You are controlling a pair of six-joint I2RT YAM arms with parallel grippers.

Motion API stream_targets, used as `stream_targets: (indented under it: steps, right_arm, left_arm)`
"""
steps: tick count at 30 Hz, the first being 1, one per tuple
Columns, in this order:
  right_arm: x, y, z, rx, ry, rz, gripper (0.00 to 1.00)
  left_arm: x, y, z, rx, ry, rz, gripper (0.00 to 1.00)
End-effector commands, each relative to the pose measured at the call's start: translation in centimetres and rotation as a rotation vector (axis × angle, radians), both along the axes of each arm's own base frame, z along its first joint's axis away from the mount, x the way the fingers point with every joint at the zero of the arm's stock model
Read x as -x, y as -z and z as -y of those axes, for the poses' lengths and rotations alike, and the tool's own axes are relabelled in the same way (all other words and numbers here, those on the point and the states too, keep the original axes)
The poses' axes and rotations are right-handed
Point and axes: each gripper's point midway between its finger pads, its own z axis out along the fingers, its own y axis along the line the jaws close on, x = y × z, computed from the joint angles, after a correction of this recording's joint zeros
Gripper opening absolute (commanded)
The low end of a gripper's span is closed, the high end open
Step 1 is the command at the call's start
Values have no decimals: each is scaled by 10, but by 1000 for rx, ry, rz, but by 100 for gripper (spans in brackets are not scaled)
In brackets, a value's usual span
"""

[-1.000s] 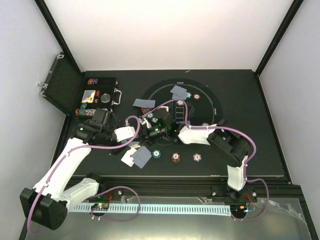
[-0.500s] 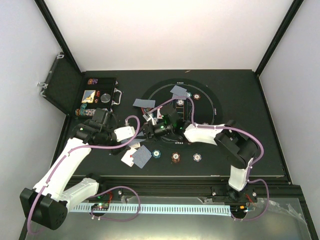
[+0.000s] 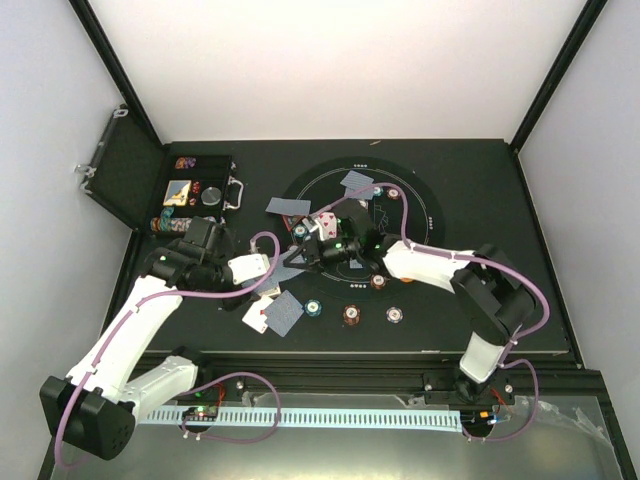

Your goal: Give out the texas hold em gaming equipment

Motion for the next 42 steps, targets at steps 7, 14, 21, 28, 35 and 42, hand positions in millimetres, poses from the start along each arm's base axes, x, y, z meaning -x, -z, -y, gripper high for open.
stream_targets:
  steps: [7,14,21,28,35,42]
  right_arm:
    - [-49,4,63,188,115,119,1]
    - [-151,6,133,716,318,727,1]
    - [-223,7,152,1286,213,1286,1]
    - [-236,51,134,1458,15,1565,1]
    - [-223,88,124,1396,-124,1540,5]
    - [-195,108,120,1296,-248,1473,20]
  left_arm:
    - [1,-3,1,6,20,25,1]
    - [0,-3,0,4,12,22,2]
    - [0,-5,-1,5,5,25,2]
    - [0,-6,-2,0,3,29,1]
    - [-3,-8,-1,-4,2,33,2]
    - [-5,-10,0,-1,2,25,2]
